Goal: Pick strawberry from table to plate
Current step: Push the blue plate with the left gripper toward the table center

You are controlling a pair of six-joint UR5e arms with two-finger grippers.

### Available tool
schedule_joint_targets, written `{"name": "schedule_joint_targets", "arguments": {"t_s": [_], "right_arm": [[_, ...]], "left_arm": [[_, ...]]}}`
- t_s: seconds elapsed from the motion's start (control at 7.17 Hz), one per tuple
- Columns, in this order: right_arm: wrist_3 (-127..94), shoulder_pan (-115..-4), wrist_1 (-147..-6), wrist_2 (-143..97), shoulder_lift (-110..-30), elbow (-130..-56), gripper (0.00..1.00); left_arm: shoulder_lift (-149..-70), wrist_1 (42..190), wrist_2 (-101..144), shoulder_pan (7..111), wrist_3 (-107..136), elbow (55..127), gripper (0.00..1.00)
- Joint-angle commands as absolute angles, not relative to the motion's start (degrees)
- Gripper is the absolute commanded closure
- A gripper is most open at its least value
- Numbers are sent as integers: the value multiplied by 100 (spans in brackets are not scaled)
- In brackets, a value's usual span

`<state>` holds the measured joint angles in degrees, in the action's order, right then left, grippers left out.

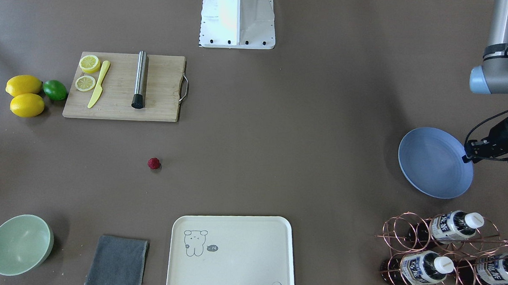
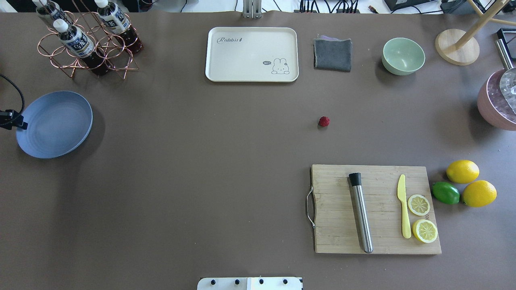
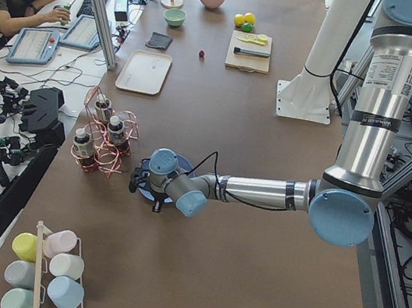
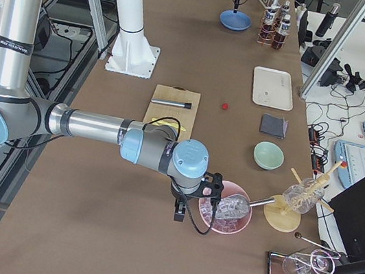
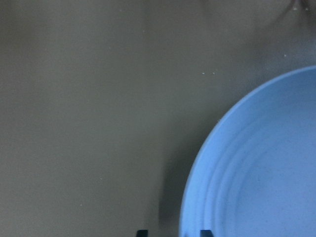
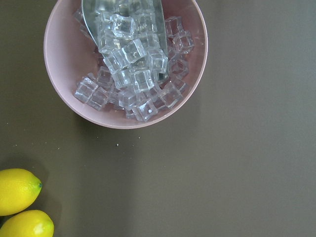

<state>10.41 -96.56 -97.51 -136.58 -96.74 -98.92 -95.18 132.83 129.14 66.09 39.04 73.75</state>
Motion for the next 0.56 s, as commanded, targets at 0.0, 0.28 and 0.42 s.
{"name": "schedule_joint_targets", "arguments": {"t_s": [0.0,0.28,0.42], "right_arm": [[879,-9624,-9747,-13667,-9642,-9914,0],[879,-9615,-9747,-13685,-9642,-9914,0],[888,-9607,-9738,-13676,-9642,-9914,0]], "left_arm": [[-9641,13272,13077,6609,4183,7418,100],[-9703,13236,13734,6731,4192,7435,100],[-9721,13210,14024,6863,4192,7557,100]]}}
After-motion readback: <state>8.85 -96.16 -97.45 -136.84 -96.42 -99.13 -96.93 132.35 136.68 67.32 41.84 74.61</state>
